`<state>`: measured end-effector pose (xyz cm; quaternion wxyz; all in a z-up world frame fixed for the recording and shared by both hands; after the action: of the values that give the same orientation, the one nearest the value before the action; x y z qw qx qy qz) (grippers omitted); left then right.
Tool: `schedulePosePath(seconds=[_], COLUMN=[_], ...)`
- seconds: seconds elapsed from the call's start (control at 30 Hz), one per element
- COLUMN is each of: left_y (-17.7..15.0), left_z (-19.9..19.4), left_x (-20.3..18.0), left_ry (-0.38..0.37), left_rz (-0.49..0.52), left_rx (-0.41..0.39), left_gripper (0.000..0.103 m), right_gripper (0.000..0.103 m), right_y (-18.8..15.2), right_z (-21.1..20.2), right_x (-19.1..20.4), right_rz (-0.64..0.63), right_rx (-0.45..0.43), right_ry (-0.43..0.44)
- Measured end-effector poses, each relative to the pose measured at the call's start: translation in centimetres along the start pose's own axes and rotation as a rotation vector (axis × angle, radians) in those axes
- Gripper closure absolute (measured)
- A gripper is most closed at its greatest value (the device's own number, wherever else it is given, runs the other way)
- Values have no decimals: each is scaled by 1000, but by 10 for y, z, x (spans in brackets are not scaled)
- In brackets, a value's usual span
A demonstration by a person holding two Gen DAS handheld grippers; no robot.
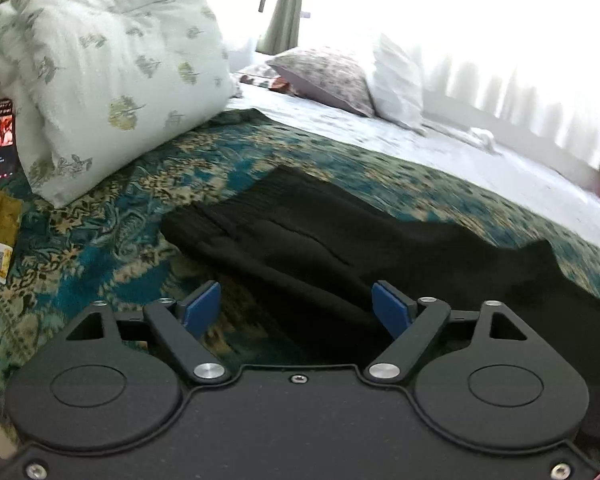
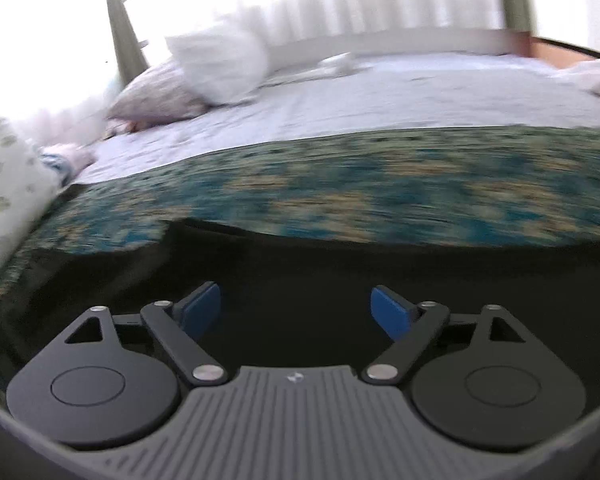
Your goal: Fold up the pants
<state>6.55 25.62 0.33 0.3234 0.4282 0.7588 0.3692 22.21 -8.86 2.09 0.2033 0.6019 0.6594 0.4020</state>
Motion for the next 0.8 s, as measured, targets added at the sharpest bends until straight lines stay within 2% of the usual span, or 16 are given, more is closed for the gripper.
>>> schedulePosePath(seconds=[0.07,0.13,0.23,0.27,0.3,0.33,0.37,0.5,0.57,0.63,0.67,0.7,0.77,0.8], left_y=[3,4,4,2,1,1,1,3,3,2,3,3,4,4], left_z=[10,21,35,38,42,46,48,56,58,58,57,57,52,47], left_x=[8,11,15,16,17,18,18,17,16,16,17,16,16,15], left_ry=[1,-3,-30,-37,-45,-50,-56,-64,-64,-70,-74,-74,-74,-72], left_rz=[-12,-19,-45,-53,-62,-72,-83,-89,-81,-84,-87,-87,-84,-83], left_rx=[-10,-3,23,34,47,59,68,75,77,77,78,78,67,55], left_gripper=[45,53,56,56,56,55,55,53,50,49,47,46,42,41], right_gripper=[7,1,0,19,31,60,84,97,99,98,93,83,46,38], right_y=[11,19,25,25,25,24,26,33,38,42,45,48,50,52], right_z=[28,54,91,103,112,118,121,139,150,159,160,156,142,135], right_x=[27,48,66,68,69,70,74,73,67,62,61,59,58,59], right_rz=[-6,9,46,55,56,29,-11,-24,-30,-28,-18,5,45,48], right_rx=[15,30,92,118,134,121,104,95,88,79,71,58,18,-7], right_ry=[9,9,-6,-6,-24,-89,-142,-179,-232,-250,-242,-222,-162,-127])
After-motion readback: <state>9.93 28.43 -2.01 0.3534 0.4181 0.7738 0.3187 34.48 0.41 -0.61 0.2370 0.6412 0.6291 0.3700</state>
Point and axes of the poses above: each gripper's, at about its wrist camera, not at the fingertips, and z roughly the way its jaws point, x to its left, y to its top, the point moved 4 cm from there along z, roughly the way its jaws point, and after that the axes turned 1 degree about -y, right-handed, at the moved point
